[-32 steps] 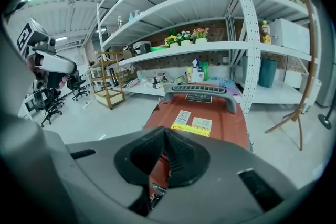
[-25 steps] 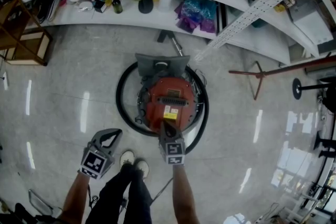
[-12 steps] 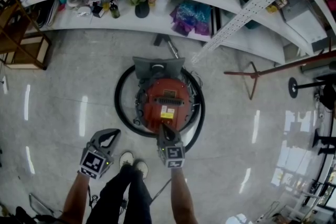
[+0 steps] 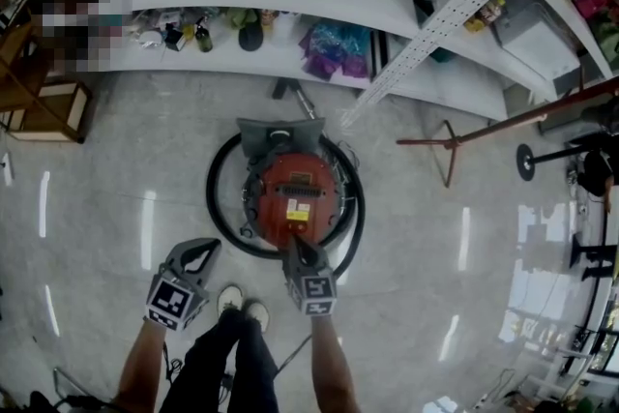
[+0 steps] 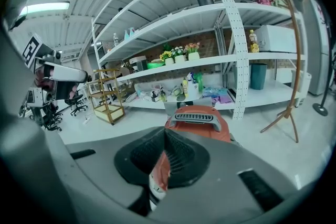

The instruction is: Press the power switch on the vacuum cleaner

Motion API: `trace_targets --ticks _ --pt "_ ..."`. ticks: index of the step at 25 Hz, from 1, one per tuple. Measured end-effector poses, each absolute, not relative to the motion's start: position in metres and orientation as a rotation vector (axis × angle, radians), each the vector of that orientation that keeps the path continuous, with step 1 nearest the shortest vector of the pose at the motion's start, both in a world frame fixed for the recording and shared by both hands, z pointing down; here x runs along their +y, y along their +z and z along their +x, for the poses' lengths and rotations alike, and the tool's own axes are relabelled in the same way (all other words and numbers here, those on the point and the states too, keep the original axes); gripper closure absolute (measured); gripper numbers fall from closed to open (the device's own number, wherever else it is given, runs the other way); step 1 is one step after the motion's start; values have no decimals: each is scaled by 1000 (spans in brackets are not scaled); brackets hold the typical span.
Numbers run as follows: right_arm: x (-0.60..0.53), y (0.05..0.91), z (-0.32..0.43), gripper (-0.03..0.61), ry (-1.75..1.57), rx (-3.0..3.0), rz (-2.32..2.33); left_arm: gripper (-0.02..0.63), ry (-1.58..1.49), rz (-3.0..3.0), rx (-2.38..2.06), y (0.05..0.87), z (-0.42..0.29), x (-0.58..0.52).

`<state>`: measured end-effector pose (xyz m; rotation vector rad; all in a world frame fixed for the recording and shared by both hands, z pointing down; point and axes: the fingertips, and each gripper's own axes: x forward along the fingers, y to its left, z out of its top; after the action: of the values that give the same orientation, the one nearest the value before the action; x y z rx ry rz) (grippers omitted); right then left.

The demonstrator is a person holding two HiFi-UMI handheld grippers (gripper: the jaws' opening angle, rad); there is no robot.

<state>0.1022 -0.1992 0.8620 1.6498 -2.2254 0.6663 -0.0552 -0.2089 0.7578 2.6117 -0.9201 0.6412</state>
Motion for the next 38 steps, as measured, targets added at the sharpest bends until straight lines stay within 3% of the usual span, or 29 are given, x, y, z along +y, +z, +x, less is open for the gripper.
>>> trace_targets --ticks 38 --pt "-129 652 96 568 654 -2250 1772 607 552 2740 -856 577 -35 -153"
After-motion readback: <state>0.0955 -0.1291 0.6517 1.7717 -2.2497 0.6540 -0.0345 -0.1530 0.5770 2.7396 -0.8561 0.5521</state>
